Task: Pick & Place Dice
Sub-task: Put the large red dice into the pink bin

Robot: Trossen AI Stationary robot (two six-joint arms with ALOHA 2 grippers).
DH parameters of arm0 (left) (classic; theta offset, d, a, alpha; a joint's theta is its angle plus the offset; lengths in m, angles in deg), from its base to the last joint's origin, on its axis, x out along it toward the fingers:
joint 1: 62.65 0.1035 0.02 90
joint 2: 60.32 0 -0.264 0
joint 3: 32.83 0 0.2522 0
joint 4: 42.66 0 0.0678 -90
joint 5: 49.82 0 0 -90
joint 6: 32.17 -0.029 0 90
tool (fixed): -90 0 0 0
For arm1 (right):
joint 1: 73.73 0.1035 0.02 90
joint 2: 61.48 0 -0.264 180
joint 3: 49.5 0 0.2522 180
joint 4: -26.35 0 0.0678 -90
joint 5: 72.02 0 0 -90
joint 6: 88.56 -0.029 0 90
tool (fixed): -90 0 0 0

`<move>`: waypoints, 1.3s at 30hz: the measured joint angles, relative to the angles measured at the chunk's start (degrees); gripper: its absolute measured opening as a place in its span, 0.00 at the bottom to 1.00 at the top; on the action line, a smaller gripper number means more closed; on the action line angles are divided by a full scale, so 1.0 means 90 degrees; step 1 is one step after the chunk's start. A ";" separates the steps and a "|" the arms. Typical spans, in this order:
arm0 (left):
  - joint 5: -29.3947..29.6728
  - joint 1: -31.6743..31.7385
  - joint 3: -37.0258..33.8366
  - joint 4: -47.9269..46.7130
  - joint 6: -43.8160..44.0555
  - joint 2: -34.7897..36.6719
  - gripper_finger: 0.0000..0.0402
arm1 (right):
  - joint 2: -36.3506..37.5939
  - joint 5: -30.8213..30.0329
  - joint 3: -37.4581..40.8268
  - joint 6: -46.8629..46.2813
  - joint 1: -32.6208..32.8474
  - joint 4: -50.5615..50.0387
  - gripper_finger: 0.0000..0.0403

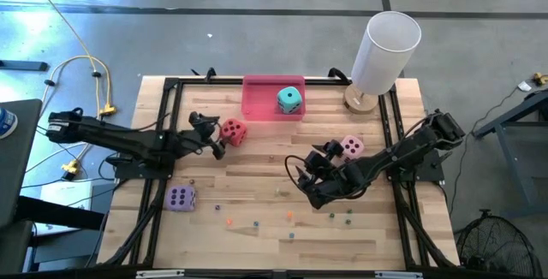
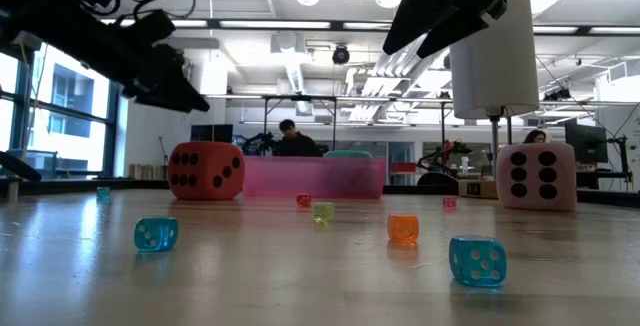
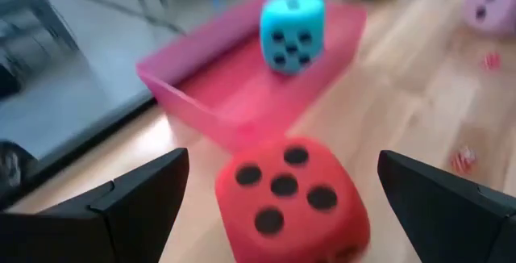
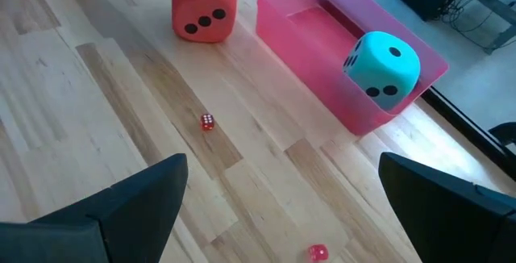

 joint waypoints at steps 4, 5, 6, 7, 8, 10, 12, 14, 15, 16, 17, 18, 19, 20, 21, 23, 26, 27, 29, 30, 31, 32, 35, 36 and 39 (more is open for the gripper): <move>0.0010 -0.0104 -0.0275 0.0903 -0.0271 -0.0040 0.97 | 0.0000 0.0000 0.0000 0.0092 -0.0005 0.0002 0.99; -0.0016 -0.0109 -0.0309 0.0933 -0.0276 -0.0080 0.97 | 0.0000 0.0000 0.0000 0.0117 -0.0005 0.0002 0.99; -0.0022 -0.0113 -0.0329 0.0930 -0.0258 -0.0141 0.97 | 0.0000 0.0000 0.0000 0.0119 -0.0005 0.0000 0.99; -0.0016 -0.0112 -0.0334 0.0930 -0.0252 -0.0209 0.97 | 0.0000 -0.0001 0.0000 0.0119 -0.0007 0.0002 0.99; -0.0016 -0.0109 -0.0334 0.0931 -0.0277 -0.0262 0.97 | 0.0000 0.0000 0.0000 0.0120 -0.0007 0.0002 0.99; -0.0146 -0.0075 -0.0290 0.0907 -0.0404 -0.0305 0.97 | 0.0000 0.0000 0.0000 0.0119 -0.0007 0.0005 0.99; -0.0610 0.0002 -0.0067 0.0776 -0.0355 -0.0306 0.97 | 0.0000 0.0000 0.0000 0.0114 -0.0007 0.0013 0.99; -0.1152 0.0150 0.0359 0.0276 -0.0128 -0.0304 0.97 | 0.0000 0.0000 0.0000 0.0119 -0.0009 0.0051 0.99; -0.1390 0.0258 0.0636 -0.0238 0.0058 -0.0306 0.97 | 0.0000 0.0000 0.0000 0.0119 -0.0013 0.0066 0.99; -0.1583 0.0400 0.0948 -0.0844 0.0253 -0.0332 0.97 | 0.0000 0.0000 0.0000 0.0119 -0.0021 0.0060 0.99; -0.1722 0.0564 0.1314 -0.1529 0.0467 -0.0397 0.97 | 0.0000 0.0000 0.0000 0.0119 -0.0039 0.0061 0.99; -0.1889 0.0744 0.1678 -0.2215 0.0751 -0.0471 0.97 | 0.0000 0.0000 0.0000 0.0119 -0.0046 0.0063 0.99; -0.2111 0.0970 0.2043 -0.2881 0.1064 -0.0567 0.97 | 0.0000 0.0000 0.0000 0.0119 -0.0050 0.0059 0.99; -0.2426 0.1224 0.2425 -0.3490 0.1322 -0.0701 0.97 | 0.0000 -0.0001 0.0000 0.0119 -0.0061 0.0060 0.99; -0.2840 0.1489 0.2796 -0.3973 0.1498 -0.0844 0.97 | 0.0000 0.0000 0.0000 0.0119 -0.0082 0.0062 0.99; -0.3704 0.1991 0.3500 -0.4749 0.1586 -0.1197 0.97 | 0.0000 0.0000 0.0000 0.0119 -0.0095 0.0059 0.99; -0.4287 0.2478 0.4259 -0.5371 0.1554 -0.1811 0.97 | 0.0000 0.0000 -0.0002 0.0119 -0.0097 0.0059 0.99; -0.4303 0.2559 0.4422 -0.5536 0.1554 -0.2036 0.97 | 0.0000 0.0000 -0.0002 0.0119 -0.0097 0.0060 0.99; -0.4306 0.2661 0.4659 -0.5894 0.1542 -0.2535 0.97 | 0.0000 0.0002 -0.0002 0.0119 -0.0097 0.0058 0.99; -0.4312 0.2698 0.4734 -0.6063 0.1532 -0.2782 0.97 | 0.0000 0.0005 -0.0002 0.0119 -0.0093 0.0057 0.99; -0.4326 0.2729 0.4780 -0.6208 0.1489 -0.3010 0.97 | 0.0000 0.0008 -0.0002 0.0119 -0.0091 0.0056 0.99; -0.4325 0.2746 0.4798 -0.6287 0.1434 -0.3228 0.97 | 0.0000 0.0038 -0.0002 0.0119 -0.0083 0.0056 0.99; -0.4325 0.2748 0.4826 -0.6260 0.1412 -0.3651 0.97 | 0.0000 0.0078 -0.0002 0.0119 -0.0083 0.0049 0.99; -0.4323 0.2746 0.4845 -0.6229 0.1411 -0.3743 0.97 | 0.0000 0.0078 -0.0002 0.0119 -0.0083 0.0049 0.99; -0.4318 0.2746 0.4851 -0.6041 0.1409 -0.3844 0.97 | 0.0000 0.0078 -0.0002 0.0119 -0.0083 0.0036 0.99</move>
